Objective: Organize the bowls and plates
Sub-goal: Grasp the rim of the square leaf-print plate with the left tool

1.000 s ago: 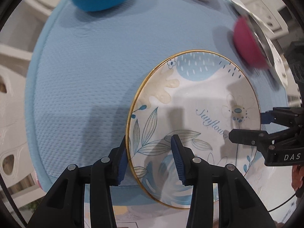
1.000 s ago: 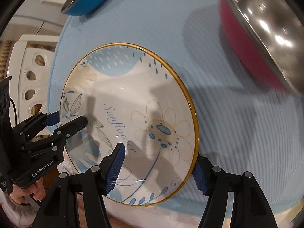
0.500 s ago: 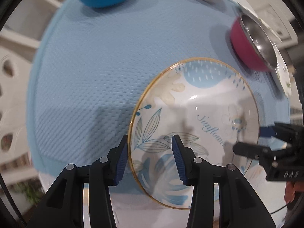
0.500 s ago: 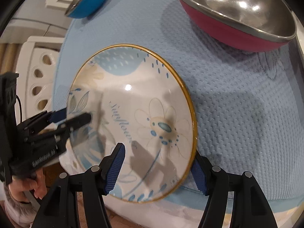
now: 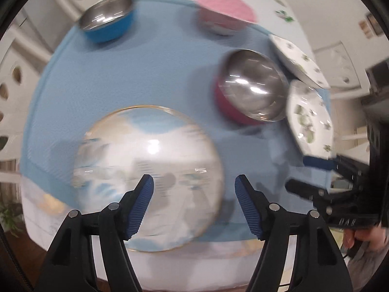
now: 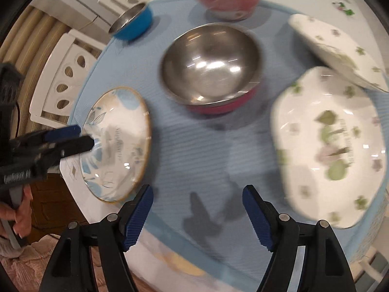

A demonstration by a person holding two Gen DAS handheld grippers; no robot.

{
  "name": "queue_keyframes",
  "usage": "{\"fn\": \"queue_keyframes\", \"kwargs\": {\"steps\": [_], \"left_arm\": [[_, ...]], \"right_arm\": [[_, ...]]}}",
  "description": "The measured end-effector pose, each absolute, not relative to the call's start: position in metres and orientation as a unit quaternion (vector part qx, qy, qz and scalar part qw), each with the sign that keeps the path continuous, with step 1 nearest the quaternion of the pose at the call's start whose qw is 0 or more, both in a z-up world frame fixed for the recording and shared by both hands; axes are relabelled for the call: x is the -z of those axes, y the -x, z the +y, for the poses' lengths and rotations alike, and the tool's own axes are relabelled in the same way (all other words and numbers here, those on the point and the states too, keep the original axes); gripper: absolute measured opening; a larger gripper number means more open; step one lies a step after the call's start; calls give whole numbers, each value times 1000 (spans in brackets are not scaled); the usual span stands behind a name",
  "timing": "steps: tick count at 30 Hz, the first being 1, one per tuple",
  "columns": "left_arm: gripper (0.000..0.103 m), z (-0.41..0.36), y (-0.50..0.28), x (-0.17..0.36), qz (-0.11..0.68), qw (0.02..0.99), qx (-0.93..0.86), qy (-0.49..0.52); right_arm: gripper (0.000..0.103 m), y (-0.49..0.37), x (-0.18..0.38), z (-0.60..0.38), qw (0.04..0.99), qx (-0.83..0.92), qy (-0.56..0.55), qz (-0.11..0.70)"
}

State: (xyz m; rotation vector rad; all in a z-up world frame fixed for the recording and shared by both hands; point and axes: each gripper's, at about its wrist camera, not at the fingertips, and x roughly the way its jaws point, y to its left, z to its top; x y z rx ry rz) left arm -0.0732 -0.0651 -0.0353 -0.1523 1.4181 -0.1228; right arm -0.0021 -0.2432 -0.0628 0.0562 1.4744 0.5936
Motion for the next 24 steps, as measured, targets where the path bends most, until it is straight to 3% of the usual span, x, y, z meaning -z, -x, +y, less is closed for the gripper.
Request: {"fn": "queue_keyframes", "kwargs": {"steps": [8,24], "left_arm": [[68,-171,66,52,659,742,99,67],[67,-243,24,86,665,736,113,63]], "right_arm": [[74,-37,58,-340,733,-213,-22,646],[74,-99,109,-408,743,-189,-27,642]]}}
